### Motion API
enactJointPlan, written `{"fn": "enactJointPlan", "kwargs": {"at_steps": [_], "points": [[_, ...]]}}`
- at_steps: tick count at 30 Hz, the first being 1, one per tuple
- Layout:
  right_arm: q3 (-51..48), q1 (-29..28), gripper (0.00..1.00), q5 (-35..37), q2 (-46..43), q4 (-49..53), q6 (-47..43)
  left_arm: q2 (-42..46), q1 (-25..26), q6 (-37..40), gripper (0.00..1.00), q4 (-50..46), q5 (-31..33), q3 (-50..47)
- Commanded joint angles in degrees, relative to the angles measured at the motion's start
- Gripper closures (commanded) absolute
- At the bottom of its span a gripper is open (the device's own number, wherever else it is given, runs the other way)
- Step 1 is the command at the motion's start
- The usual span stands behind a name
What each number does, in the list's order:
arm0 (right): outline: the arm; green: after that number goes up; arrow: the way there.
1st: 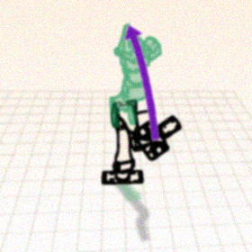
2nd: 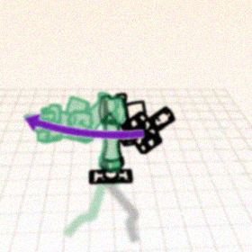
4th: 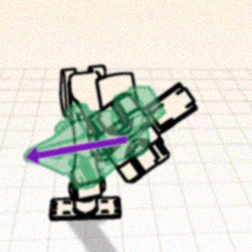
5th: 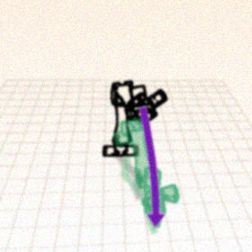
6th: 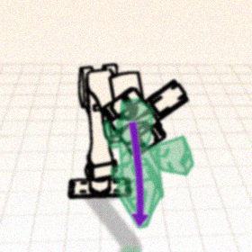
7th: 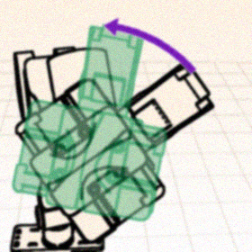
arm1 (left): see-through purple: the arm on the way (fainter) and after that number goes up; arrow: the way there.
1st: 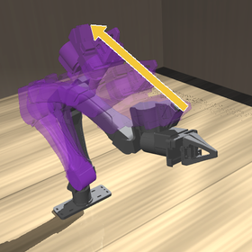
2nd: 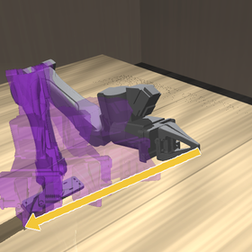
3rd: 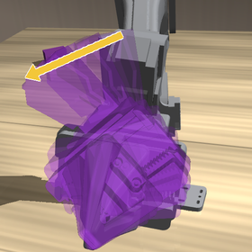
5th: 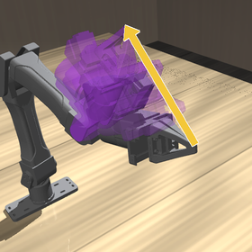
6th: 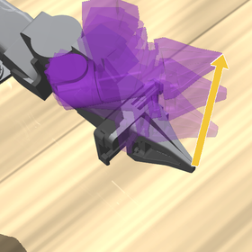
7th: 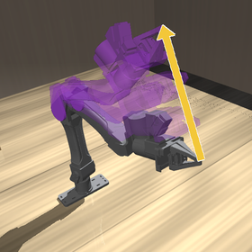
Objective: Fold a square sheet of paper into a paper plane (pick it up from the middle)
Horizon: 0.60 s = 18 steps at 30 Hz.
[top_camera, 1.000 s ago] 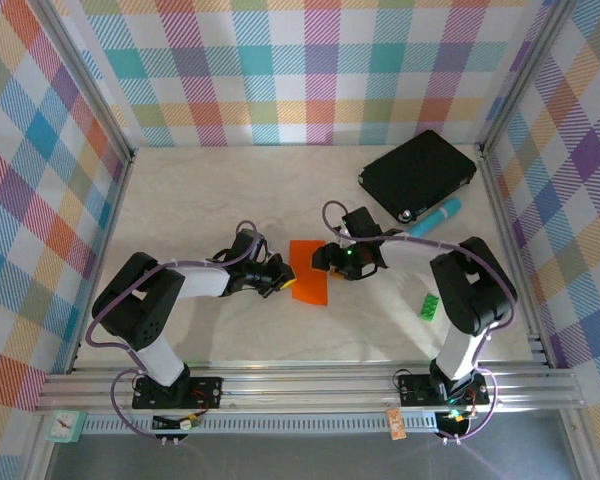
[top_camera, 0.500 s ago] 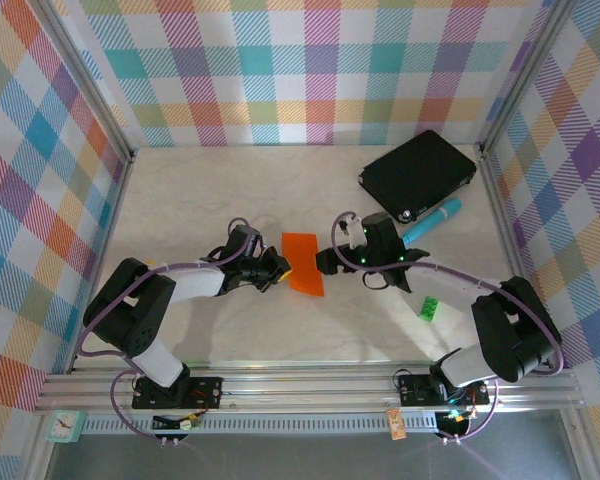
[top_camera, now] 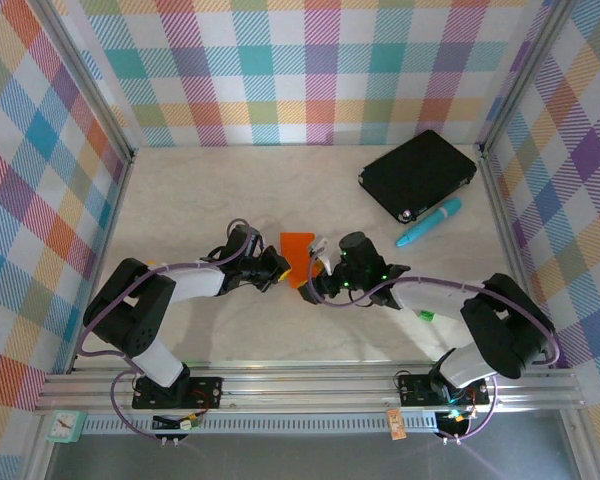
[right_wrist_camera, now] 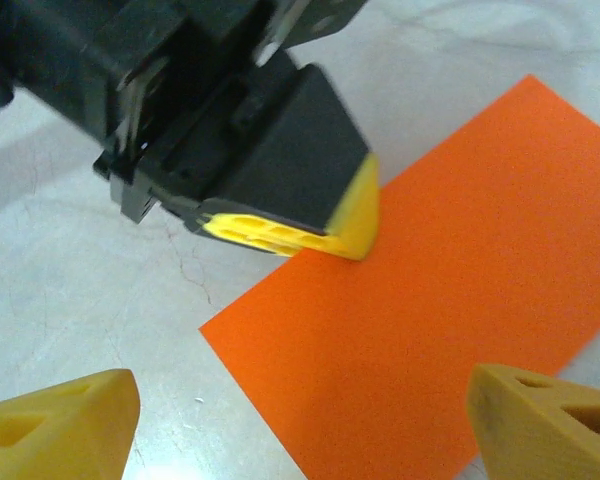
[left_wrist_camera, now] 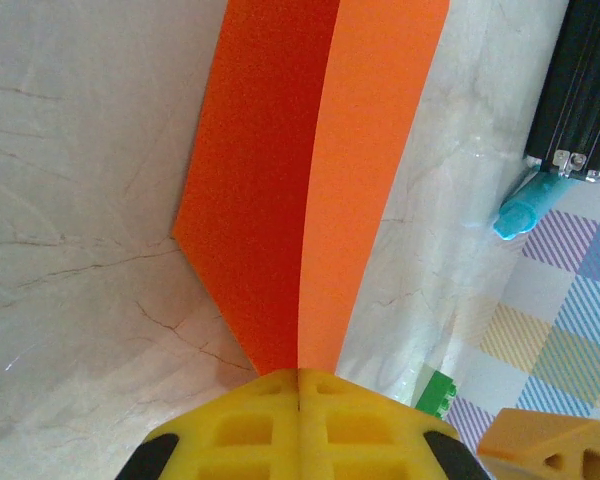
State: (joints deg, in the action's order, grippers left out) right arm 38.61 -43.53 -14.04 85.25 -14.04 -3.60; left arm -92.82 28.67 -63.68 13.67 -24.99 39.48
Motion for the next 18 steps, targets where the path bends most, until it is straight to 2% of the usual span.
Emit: {"fn": "enactJointPlan", "kwargs": {"at_steps": [1,11,18], "points": [[0.0,-1.45,0.18,0.79,2.92,-3.47,-6.12,0.09,-0.63,-1.27,1.0,0.3,-0.4,0.35],[-0.95,-2.7,0.24,3.29,10.06,-12.12,-8.22,-0.15,-0.63,-1.52,1.0,0.74,-0.31,-0.2],[-5.32,-3.49,0.35,10.61,11.13,-23.9,-10.98,-0.77,-0.63,-1.53,1.0,0.98,-0.46,-0.09]]}}
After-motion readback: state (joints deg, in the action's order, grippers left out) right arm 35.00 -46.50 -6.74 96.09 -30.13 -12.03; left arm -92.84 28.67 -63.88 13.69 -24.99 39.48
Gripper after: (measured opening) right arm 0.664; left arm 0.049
